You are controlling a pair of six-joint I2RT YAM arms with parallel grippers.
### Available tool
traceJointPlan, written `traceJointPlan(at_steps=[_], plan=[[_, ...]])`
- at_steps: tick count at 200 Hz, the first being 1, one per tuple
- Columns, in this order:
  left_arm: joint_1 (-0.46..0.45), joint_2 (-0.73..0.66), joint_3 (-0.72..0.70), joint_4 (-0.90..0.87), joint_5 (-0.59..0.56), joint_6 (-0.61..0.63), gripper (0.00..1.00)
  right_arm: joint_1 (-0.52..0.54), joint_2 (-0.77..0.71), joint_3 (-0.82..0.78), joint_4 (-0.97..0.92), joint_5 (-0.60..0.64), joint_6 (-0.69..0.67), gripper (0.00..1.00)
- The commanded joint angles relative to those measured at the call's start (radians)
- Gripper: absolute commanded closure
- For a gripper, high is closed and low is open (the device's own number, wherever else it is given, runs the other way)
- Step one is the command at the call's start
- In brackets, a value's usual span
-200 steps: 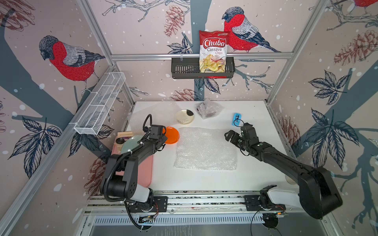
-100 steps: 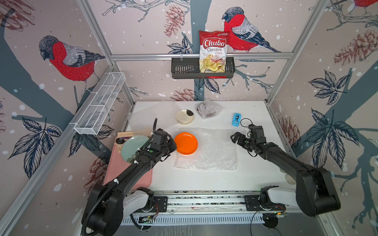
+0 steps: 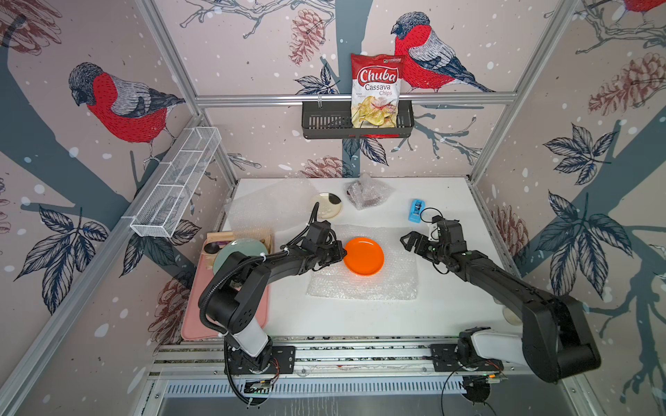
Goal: Wrap dinner plates in bubble wrap
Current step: Place the plate at the center of the board, then wrap the plate in the bubble wrap.
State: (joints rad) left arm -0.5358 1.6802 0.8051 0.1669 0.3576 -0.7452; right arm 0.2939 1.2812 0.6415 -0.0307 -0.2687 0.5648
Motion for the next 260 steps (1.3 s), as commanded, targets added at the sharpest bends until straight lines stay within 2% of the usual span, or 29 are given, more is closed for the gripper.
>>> traceJointPlan(at_steps=[1,6,15,29,40,64,80,98,107,136,164,182,218,240,249,253,260], plan=[[-0.004,0.028,0.002,0.085,-0.015,-0.019,1.00,0.021,-0.005,0.007,0.026,-0.019,-0.046,0.00],[-0.003,0.036,0.000,0.083,-0.028,-0.023,1.00,0.027,-0.003,0.006,0.032,-0.031,-0.055,0.00],[-0.002,0.056,0.007,0.063,-0.061,-0.029,0.86,0.049,-0.001,0.004,0.050,-0.061,-0.078,0.00],[-0.002,0.062,0.009,0.047,-0.094,-0.054,0.56,0.126,0.001,0.005,0.085,-0.089,-0.145,0.00],[-0.002,0.016,0.000,0.026,-0.119,-0.080,0.42,0.222,0.006,0.017,0.100,-0.057,-0.217,0.00],[0.015,-0.163,0.013,-0.194,-0.276,-0.127,0.20,0.428,0.058,0.028,0.191,-0.001,-0.361,0.02],[0.070,-0.285,0.018,-0.379,-0.404,-0.165,0.13,0.581,0.144,0.085,0.210,0.057,-0.488,0.02],[0.167,-0.396,-0.005,-0.521,-0.558,-0.154,0.05,0.737,0.294,0.188,0.207,0.151,-0.610,0.05],[0.215,-0.441,-0.026,-0.557,-0.633,-0.143,0.04,0.794,0.374,0.245,0.206,0.202,-0.655,0.07],[0.387,-0.567,-0.085,-0.590,-0.634,-0.086,0.04,0.906,0.606,0.429,0.168,0.344,-0.759,0.09],[0.422,-0.634,-0.120,-0.590,-0.663,-0.074,0.04,0.948,0.776,0.572,0.099,0.476,-0.763,0.16],[0.424,-0.635,-0.142,-0.578,-0.645,-0.076,0.04,0.953,0.830,0.600,0.070,0.473,-0.753,0.31],[0.424,-0.603,-0.153,-0.570,-0.612,-0.079,0.04,0.949,0.820,0.597,0.036,0.441,-0.720,0.69],[0.424,-0.591,-0.143,-0.568,-0.586,-0.072,0.04,0.923,0.745,0.590,0.044,0.386,-0.663,0.89],[0.424,-0.590,-0.133,-0.569,-0.549,-0.057,0.04,0.902,0.697,0.579,0.046,0.350,-0.635,0.94],[0.424,-0.589,-0.130,-0.567,-0.529,-0.039,0.04,0.892,0.676,0.572,0.046,0.338,-0.620,0.99],[0.422,-0.588,-0.131,-0.554,-0.491,-0.025,0.04,0.868,0.632,0.552,0.051,0.309,-0.592,1.00]])
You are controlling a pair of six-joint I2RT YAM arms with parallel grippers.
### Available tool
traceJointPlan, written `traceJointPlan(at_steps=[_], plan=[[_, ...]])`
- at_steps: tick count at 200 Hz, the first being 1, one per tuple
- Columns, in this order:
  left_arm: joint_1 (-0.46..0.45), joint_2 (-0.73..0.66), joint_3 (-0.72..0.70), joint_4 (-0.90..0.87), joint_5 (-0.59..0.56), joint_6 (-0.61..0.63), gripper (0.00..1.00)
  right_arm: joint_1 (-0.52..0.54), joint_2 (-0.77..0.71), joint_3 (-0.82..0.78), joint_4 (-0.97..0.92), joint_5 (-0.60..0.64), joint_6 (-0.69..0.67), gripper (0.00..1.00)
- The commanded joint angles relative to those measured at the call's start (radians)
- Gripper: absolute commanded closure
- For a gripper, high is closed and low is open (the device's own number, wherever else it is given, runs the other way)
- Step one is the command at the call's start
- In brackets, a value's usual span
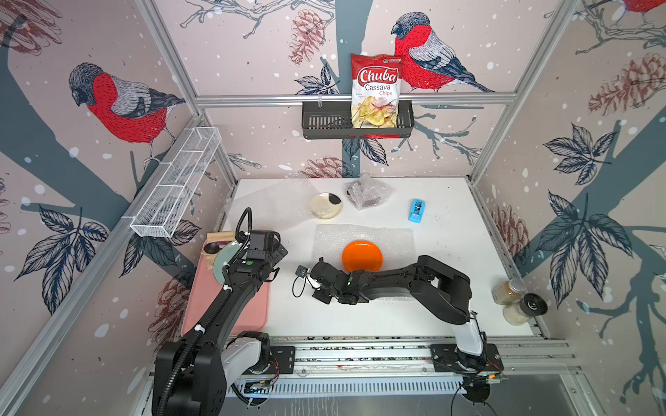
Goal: Wrap dinner plates in bubble wrap
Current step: Wrap the plate in the bubble wrap.
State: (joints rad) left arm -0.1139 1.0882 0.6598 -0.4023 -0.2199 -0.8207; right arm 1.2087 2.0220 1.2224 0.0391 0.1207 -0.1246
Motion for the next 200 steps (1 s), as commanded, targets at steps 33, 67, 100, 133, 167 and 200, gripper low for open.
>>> traceJointPlan(at_steps=[33,67,100,133,167,200], plan=[[-0.099,-0.003,-0.022,0.157,0.247,0.096,0.10,-0.255,-0.261,-0.186,0.063,-0.450,0.227,1.00],[-0.221,0.073,0.020,0.248,0.438,0.170,0.24,-0.487,-0.254,-0.230,0.085,-0.676,0.282,1.00],[-0.335,0.221,0.096,0.279,0.609,0.268,0.43,-0.618,-0.189,-0.209,0.077,-0.783,0.288,1.00],[-0.470,0.389,0.231,0.219,0.651,0.378,0.55,-0.683,-0.146,-0.187,0.074,-0.823,0.281,1.00],[-0.503,0.566,0.357,0.186,0.669,0.410,0.65,-0.718,-0.127,-0.177,0.067,-0.832,0.274,0.98],[-0.516,0.735,0.507,0.106,0.658,0.489,0.67,-0.728,-0.141,-0.182,0.081,-0.839,0.302,0.89]])
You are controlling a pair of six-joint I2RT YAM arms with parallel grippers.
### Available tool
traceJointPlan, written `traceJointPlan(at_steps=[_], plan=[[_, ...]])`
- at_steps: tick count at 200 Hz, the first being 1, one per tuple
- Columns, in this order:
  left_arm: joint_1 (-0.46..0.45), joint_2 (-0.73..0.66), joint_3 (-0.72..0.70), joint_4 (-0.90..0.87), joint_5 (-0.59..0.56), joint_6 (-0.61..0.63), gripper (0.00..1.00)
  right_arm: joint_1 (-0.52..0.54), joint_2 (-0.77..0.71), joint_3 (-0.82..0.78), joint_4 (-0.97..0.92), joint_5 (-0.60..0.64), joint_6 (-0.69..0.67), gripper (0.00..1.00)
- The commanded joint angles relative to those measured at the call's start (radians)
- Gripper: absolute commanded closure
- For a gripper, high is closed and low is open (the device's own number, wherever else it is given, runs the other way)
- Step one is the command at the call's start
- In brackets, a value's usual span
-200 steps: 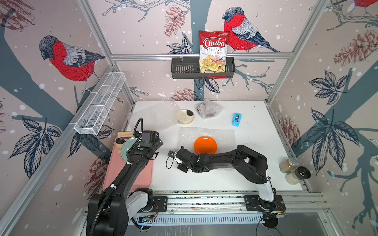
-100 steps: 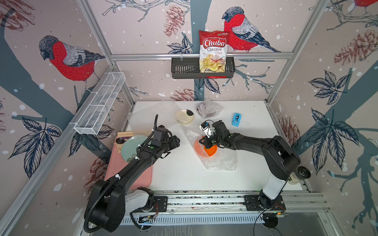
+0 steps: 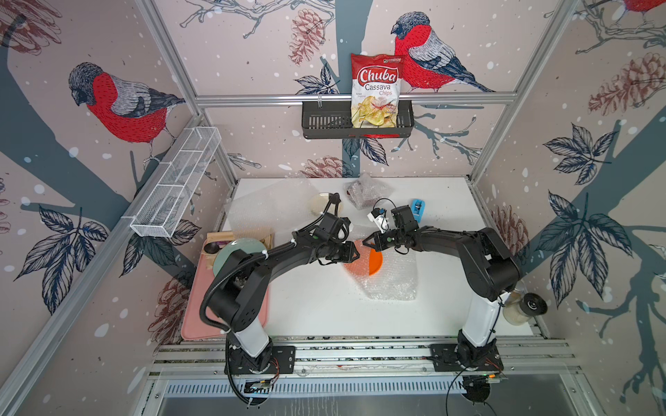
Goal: Wrap dinner plates in bubble wrap
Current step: Wrap the plate in the bubble wrap.
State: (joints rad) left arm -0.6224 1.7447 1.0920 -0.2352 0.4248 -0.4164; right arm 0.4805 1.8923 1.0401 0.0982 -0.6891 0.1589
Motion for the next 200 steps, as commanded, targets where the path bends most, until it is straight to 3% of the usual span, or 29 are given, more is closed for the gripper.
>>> traceJointPlan(at_steps=[1,12,32,51,65,83,126,158,174,188,200], plan=[[-0.008,0.083,0.079,-0.062,0.013,0.086,0.67,0.000,-0.014,0.000,0.021,-0.029,0.019,0.88],[-0.008,0.132,0.119,-0.065,0.016,0.096,0.68,0.000,-0.042,-0.006,0.017,-0.020,0.023,0.79],[-0.008,0.216,0.173,-0.079,0.022,0.094,0.72,0.001,-0.160,-0.069,-0.015,0.090,-0.009,0.51],[-0.004,0.258,0.173,-0.073,-0.020,0.070,0.76,0.025,-0.346,-0.180,-0.073,0.289,-0.117,0.14],[0.006,0.259,0.146,-0.036,-0.027,0.035,0.77,0.112,-0.476,-0.267,-0.083,0.480,-0.207,0.08],[0.022,0.245,0.110,0.014,-0.004,0.000,0.77,0.280,-0.566,-0.345,-0.133,0.666,-0.362,0.10],[0.024,0.234,0.064,0.060,0.017,-0.021,0.76,0.542,-0.556,-0.483,-0.244,0.811,-0.519,0.10],[0.024,0.230,0.049,0.071,0.013,-0.022,0.77,0.616,-0.476,-0.520,-0.185,0.890,-0.584,0.13],[0.025,0.224,0.037,0.093,0.016,-0.028,0.77,0.627,-0.438,-0.545,-0.109,0.958,-0.596,0.27],[0.026,0.225,0.035,0.102,0.018,-0.020,0.77,0.623,-0.414,-0.552,-0.060,1.007,-0.593,0.55],[0.026,0.228,0.036,0.107,0.020,-0.003,0.78,0.619,-0.420,-0.536,-0.060,1.018,-0.597,0.71]])
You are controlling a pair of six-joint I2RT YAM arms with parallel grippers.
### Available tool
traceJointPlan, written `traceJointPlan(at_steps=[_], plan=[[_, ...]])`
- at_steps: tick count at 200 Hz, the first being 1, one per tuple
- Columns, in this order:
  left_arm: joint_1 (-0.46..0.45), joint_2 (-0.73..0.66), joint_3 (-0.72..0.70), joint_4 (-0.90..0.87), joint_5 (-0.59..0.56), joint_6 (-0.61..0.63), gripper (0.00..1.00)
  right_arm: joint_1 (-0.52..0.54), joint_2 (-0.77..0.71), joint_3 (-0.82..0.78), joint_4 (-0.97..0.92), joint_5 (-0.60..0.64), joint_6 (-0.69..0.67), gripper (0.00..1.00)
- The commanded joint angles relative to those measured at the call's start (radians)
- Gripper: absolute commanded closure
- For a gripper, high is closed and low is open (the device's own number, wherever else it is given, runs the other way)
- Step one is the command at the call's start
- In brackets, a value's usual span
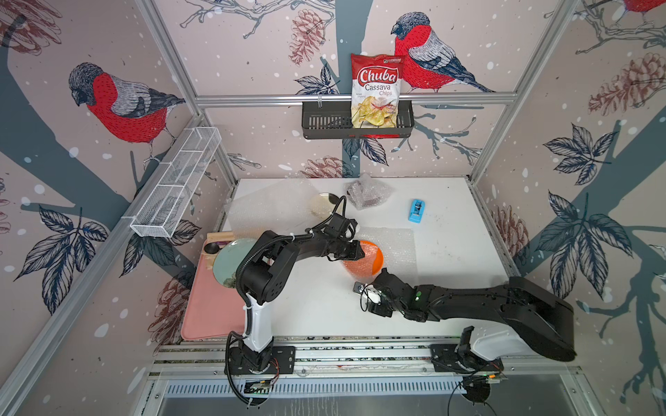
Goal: Wrap dinner plates in bubble wrap
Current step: Wrap the plate in the bubble wrap.
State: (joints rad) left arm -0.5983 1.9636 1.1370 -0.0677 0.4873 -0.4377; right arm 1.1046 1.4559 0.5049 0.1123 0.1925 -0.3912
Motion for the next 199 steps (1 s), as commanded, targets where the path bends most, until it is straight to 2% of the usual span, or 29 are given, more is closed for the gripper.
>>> traceJointPlan(at_steps=[1,18,39,67,92,117,152,182,199], plan=[[0.002,0.009,-0.009,-0.060,-0.042,0.021,0.78,-0.005,0.015,0.002,-0.076,0.135,-0.047,0.71],[0.002,0.015,-0.007,-0.054,-0.050,0.059,0.79,-0.028,-0.038,0.048,-0.103,0.080,-0.049,0.83],[0.002,0.018,-0.010,-0.045,-0.072,0.113,0.80,-0.092,-0.094,0.121,-0.145,-0.062,-0.059,0.91],[0.002,0.022,-0.018,-0.024,-0.079,0.180,0.79,-0.234,-0.051,0.225,-0.178,-0.277,-0.083,1.00],[0.002,0.039,-0.023,-0.012,-0.062,0.229,0.80,-0.333,0.070,0.331,-0.197,-0.374,-0.068,1.00],[0.002,0.056,-0.030,0.009,-0.034,0.275,0.80,-0.418,0.203,0.425,-0.227,-0.455,0.021,1.00],[0.016,0.070,-0.030,0.026,0.045,0.312,0.80,-0.495,0.354,0.517,-0.329,-0.489,0.160,1.00],[0.048,0.033,-0.049,0.085,0.152,0.298,0.68,-0.524,0.395,0.516,-0.376,-0.538,0.207,1.00],[0.057,0.009,-0.055,0.126,0.230,0.289,0.51,-0.536,0.387,0.508,-0.378,-0.569,0.216,1.00]])
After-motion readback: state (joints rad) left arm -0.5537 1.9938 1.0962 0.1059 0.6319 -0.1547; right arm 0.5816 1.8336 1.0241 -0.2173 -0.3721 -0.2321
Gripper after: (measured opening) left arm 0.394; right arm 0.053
